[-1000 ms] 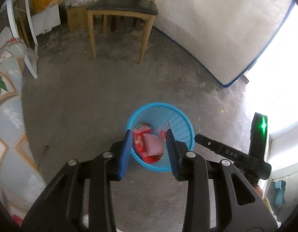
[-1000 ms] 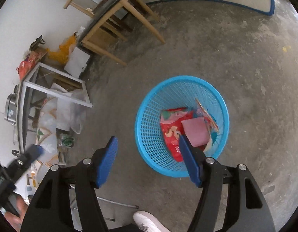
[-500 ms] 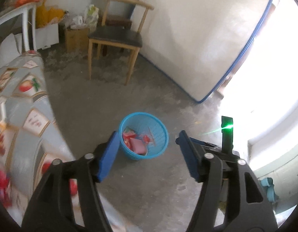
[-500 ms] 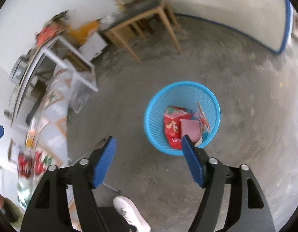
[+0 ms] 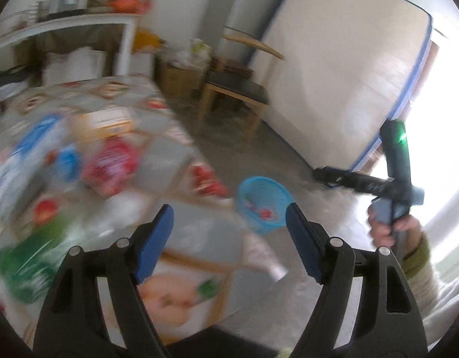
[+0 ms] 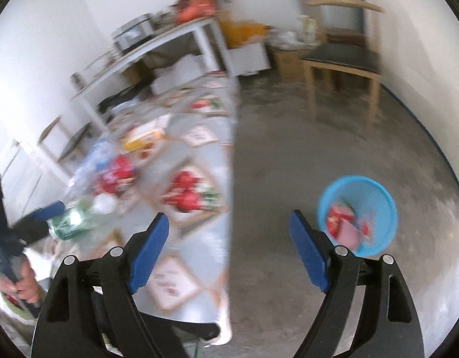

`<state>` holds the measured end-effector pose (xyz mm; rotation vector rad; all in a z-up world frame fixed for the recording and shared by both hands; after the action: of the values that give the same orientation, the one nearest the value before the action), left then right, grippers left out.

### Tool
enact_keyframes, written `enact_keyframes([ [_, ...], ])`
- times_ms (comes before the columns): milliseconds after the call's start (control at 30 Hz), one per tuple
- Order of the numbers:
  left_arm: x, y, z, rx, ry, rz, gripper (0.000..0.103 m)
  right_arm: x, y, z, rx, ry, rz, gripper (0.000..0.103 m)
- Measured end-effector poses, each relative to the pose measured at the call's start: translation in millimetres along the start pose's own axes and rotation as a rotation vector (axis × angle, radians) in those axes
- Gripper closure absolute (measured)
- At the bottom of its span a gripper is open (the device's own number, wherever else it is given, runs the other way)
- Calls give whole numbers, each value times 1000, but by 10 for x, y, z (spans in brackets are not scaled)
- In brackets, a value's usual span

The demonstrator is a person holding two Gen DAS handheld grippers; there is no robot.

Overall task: Collect trash
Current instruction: 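Turn both tools back toward the table, then grasp the red milk can with the right tool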

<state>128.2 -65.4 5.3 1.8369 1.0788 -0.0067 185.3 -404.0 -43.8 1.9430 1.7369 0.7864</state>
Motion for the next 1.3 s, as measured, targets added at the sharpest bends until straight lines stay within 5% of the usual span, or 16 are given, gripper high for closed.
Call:
enact_keyframes([
  [233, 613, -499, -640, -87, 189, -36, 27, 1232, 186, 249, 65, 153, -146, 23],
  [433, 864, -657, -808, -115, 304, 13, 27, 1796, 416, 751, 186, 224, -60, 20],
  [700, 880, -722, -822, -108, 400, 140, 27, 1867, 616, 1689, 351, 215, 256, 20],
  [1067, 900, -782, -755, -103, 385, 177, 27, 1995, 481, 2061, 456, 226, 348, 20],
  [1300, 902, -786, -736, -97, 371, 170, 27, 1956, 416, 2187, 496, 253, 417, 32],
])
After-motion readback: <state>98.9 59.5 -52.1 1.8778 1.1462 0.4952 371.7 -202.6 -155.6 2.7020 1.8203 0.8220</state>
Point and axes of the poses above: each gripper's, at about its wrist camera, not at the fingertips, and z roughly the way its jaws point, x to its left, y to its top, the point moved 6 cm from there along z, roughly the way its jaws point, and after that the axes turned 11 degrees about -y, right-handed, at the moved point
